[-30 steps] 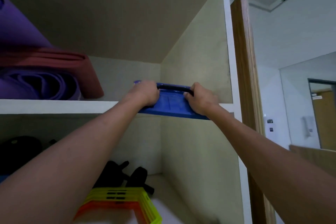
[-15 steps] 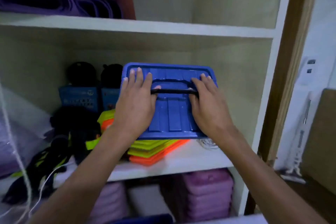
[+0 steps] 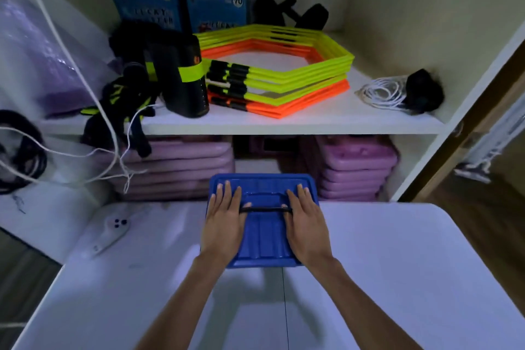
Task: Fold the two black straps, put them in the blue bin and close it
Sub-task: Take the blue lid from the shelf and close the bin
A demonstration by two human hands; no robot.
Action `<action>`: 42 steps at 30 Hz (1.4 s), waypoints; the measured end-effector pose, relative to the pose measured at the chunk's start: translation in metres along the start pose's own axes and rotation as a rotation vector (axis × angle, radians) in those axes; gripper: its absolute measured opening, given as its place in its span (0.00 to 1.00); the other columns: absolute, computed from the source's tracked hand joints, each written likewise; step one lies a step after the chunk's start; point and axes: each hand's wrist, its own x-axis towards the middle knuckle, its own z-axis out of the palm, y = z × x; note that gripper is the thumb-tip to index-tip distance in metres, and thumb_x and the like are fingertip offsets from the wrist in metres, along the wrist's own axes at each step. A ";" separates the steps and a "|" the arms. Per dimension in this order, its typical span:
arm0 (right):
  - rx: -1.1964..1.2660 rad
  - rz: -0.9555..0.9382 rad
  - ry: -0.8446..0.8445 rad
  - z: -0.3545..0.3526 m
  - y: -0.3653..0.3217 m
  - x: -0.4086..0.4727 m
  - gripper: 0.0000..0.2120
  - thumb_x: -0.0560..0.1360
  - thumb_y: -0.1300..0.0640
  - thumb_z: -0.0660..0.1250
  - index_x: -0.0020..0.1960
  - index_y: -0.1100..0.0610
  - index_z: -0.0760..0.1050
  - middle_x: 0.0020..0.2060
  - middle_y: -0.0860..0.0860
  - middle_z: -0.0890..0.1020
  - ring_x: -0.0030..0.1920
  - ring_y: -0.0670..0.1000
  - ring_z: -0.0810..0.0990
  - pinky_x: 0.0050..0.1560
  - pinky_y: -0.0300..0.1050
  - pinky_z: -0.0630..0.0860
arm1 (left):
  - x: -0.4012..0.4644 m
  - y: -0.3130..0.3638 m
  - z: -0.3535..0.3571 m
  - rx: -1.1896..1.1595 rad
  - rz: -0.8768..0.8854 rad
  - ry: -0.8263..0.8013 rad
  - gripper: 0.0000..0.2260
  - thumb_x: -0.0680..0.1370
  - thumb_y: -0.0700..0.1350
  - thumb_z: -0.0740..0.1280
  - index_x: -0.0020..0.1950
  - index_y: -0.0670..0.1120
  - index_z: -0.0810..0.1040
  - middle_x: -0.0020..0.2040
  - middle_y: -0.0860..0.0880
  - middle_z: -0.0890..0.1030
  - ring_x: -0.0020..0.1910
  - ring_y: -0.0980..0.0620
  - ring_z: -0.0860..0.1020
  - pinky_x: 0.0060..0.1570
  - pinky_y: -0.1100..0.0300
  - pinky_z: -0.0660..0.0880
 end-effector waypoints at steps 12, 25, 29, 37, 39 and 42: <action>-0.037 0.073 -0.178 0.069 0.023 0.022 0.29 0.78 0.54 0.39 0.79 0.56 0.53 0.78 0.59 0.55 0.79 0.58 0.51 0.77 0.51 0.52 | 0.025 -0.034 0.066 -0.048 -0.040 -0.154 0.22 0.81 0.46 0.59 0.75 0.45 0.63 0.77 0.41 0.57 0.77 0.43 0.52 0.75 0.53 0.46; -0.170 0.114 -0.100 0.091 0.028 0.041 0.35 0.79 0.35 0.47 0.80 0.49 0.43 0.73 0.59 0.64 0.70 0.60 0.66 0.69 0.56 0.64 | 0.045 -0.041 0.080 0.026 -0.076 -0.232 0.33 0.75 0.63 0.36 0.78 0.51 0.44 0.77 0.44 0.54 0.74 0.43 0.56 0.72 0.50 0.52; -0.232 0.094 -0.185 0.094 0.029 0.042 0.30 0.81 0.36 0.44 0.80 0.46 0.44 0.77 0.59 0.57 0.76 0.60 0.57 0.73 0.57 0.57 | 0.046 -0.032 0.087 0.172 -0.086 -0.183 0.27 0.80 0.54 0.42 0.78 0.49 0.50 0.76 0.41 0.57 0.73 0.41 0.60 0.71 0.47 0.57; -0.221 0.115 -0.184 0.094 0.029 0.042 0.29 0.80 0.39 0.41 0.79 0.44 0.44 0.78 0.58 0.55 0.77 0.60 0.54 0.74 0.58 0.55 | 0.040 -0.077 0.080 -0.023 -0.405 -0.104 0.43 0.72 0.73 0.52 0.78 0.47 0.49 0.78 0.41 0.52 0.77 0.42 0.50 0.74 0.45 0.45; -0.214 0.117 -0.183 0.094 0.029 0.041 0.29 0.80 0.38 0.41 0.79 0.44 0.45 0.78 0.58 0.55 0.77 0.60 0.53 0.74 0.58 0.54 | 0.036 -0.080 0.080 -0.348 -0.648 -0.210 0.53 0.65 0.77 0.59 0.78 0.47 0.46 0.78 0.44 0.55 0.76 0.43 0.55 0.75 0.47 0.52; -0.210 0.118 -0.190 0.095 0.031 0.041 0.29 0.81 0.38 0.42 0.79 0.44 0.44 0.78 0.58 0.54 0.77 0.60 0.52 0.75 0.58 0.52 | 0.040 -0.080 0.078 -0.784 -0.801 -0.295 0.52 0.62 0.74 0.69 0.77 0.48 0.56 0.69 0.48 0.71 0.65 0.45 0.74 0.64 0.49 0.73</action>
